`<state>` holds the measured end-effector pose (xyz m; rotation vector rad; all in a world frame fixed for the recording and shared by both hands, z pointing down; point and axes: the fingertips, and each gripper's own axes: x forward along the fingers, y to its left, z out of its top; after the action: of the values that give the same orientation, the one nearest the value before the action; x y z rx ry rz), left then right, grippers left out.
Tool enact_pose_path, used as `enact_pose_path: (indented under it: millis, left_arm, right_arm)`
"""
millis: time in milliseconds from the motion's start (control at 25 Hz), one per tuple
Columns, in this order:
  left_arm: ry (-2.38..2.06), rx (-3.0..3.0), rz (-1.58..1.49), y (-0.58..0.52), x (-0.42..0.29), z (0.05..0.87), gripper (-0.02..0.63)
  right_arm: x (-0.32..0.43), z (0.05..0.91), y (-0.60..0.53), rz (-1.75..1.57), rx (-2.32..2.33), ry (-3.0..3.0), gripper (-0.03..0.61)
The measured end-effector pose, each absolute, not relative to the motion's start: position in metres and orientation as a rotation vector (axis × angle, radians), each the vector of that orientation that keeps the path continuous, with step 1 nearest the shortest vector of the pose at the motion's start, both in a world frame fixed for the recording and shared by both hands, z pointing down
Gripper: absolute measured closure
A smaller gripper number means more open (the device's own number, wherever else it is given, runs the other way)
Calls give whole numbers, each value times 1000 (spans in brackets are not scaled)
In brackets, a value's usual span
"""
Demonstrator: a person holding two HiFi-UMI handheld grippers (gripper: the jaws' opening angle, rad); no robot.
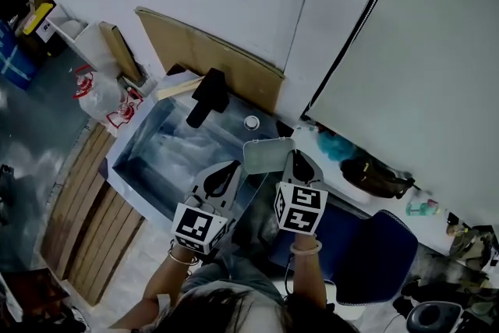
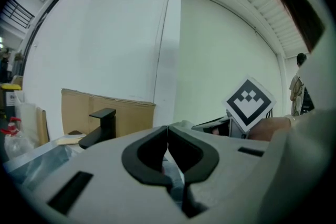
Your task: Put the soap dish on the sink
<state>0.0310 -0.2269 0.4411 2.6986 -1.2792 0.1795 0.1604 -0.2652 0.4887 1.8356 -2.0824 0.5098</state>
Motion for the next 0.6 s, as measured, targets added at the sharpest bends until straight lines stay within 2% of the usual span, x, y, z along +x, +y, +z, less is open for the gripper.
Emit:
enact_pose_path:
  millis: [600]
  left_arm:
    - [-1267,2623,196,-275,40,484,604]
  right_arm:
    - [162,547,-319,519,1752,-2057,549]
